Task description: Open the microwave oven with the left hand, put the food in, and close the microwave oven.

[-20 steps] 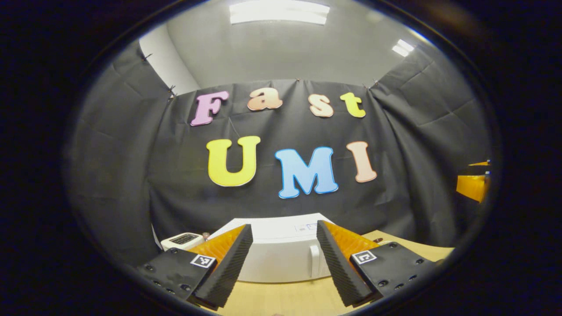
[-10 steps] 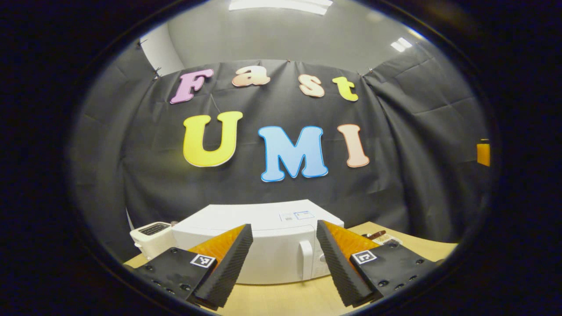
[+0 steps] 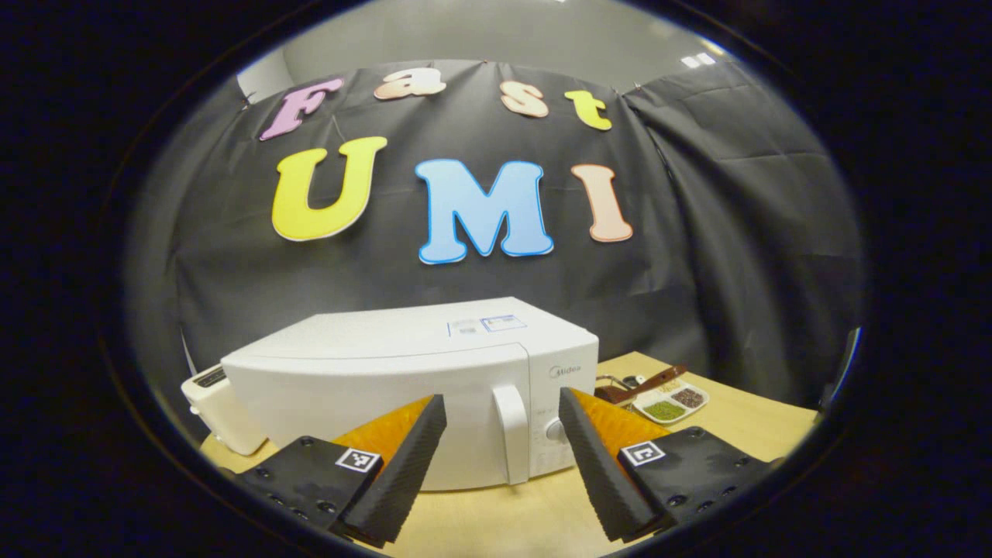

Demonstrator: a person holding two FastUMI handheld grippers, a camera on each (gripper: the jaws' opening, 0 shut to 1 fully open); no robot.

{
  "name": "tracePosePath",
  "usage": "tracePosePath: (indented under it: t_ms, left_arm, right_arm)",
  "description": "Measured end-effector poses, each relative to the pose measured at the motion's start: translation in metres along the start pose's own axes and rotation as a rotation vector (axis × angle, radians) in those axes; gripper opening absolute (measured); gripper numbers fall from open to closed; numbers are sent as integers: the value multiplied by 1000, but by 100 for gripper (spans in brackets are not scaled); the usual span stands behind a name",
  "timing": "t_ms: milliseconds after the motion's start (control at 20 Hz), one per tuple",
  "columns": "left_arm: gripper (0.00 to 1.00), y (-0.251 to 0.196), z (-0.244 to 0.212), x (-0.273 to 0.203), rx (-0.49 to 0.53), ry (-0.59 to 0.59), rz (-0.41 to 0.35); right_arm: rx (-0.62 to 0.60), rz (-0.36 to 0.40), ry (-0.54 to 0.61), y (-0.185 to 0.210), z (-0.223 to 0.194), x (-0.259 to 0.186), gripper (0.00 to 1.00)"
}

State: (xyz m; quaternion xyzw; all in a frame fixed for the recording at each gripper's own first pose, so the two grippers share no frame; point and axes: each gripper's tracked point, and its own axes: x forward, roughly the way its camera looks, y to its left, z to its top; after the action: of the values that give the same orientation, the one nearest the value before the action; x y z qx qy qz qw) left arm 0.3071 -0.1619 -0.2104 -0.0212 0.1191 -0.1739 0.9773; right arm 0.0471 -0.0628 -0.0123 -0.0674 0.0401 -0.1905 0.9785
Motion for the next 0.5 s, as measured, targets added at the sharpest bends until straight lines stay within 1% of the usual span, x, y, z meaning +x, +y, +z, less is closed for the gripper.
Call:
tracePosePath:
  t_ms: [100,250,350,400,450,500]
  left_arm:
    - [97,-3,-14,13,7,24,-11]
    - [93,-7,-32,33,21,56,-23]
    - [86,-9,-43,43,31,88,-31]
    - [78,-10,-45,45,31,94,-33]
    - [73,-10,-48,45,24,95,-34]
    - [64,-9,-48,47,15,88,-28]
  right_arm:
    - [-16,-29,15,-5,-5,-4,98]
    - [-27,-78,27,-16,-4,-10,98]
    - [-20,-106,29,-20,-4,-12,98]
    - [-20,-115,34,-21,-5,-12,98]
    - [-21,-122,39,-24,-7,-12,98]
    - [-25,-126,42,-24,-8,-12,98]
